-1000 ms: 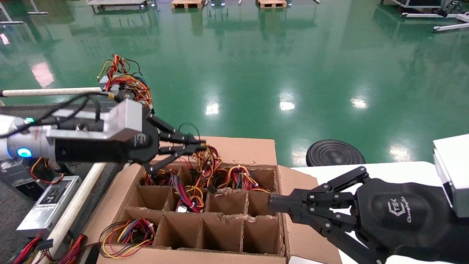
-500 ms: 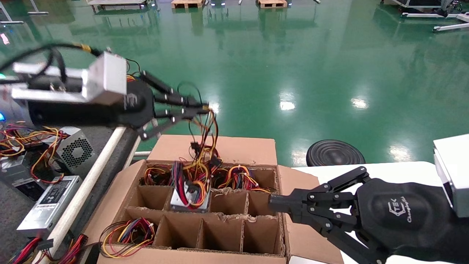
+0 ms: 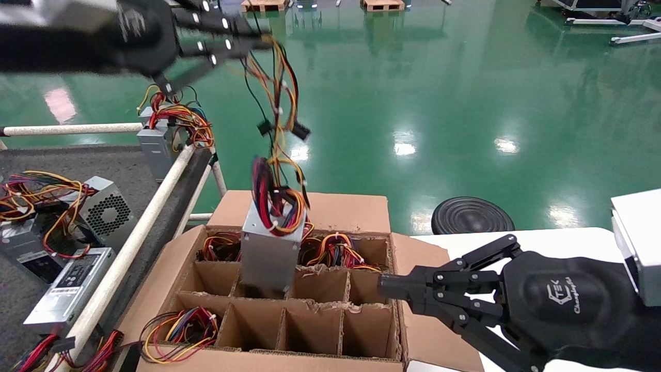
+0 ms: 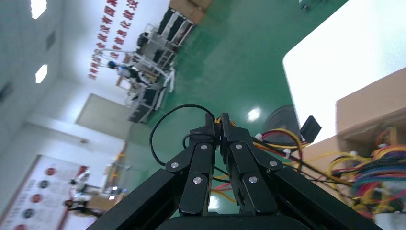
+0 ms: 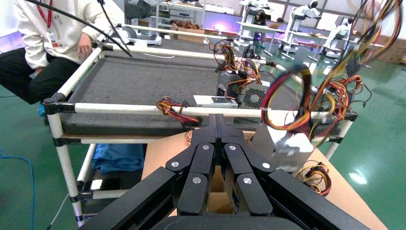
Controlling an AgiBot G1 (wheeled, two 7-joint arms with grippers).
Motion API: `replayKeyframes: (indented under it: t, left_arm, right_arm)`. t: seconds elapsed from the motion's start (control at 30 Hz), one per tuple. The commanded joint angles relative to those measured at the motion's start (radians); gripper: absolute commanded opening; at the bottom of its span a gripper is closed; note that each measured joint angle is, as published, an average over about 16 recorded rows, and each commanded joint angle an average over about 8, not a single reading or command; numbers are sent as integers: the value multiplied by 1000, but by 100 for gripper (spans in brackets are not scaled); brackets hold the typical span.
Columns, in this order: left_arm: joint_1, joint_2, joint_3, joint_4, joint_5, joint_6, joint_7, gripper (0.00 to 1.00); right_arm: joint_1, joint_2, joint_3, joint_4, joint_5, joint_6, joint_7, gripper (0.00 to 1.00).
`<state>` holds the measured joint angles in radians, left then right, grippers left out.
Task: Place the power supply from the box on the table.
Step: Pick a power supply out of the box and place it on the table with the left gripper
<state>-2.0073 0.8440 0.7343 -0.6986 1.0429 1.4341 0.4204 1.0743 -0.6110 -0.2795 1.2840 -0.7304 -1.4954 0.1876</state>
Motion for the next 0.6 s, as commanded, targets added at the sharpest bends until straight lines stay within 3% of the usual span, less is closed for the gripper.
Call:
replayKeyframes:
  t: [0.03,0.6]
  left_arm:
    - [-20,-2,-13,-11,20,-6,-2,0]
    - [-165,21,-20,66,204,-60,74,0]
  right_arm:
    - [0,0,0,0,0,0,0,0]
    - [0,0,0,0,0,0,0,0]
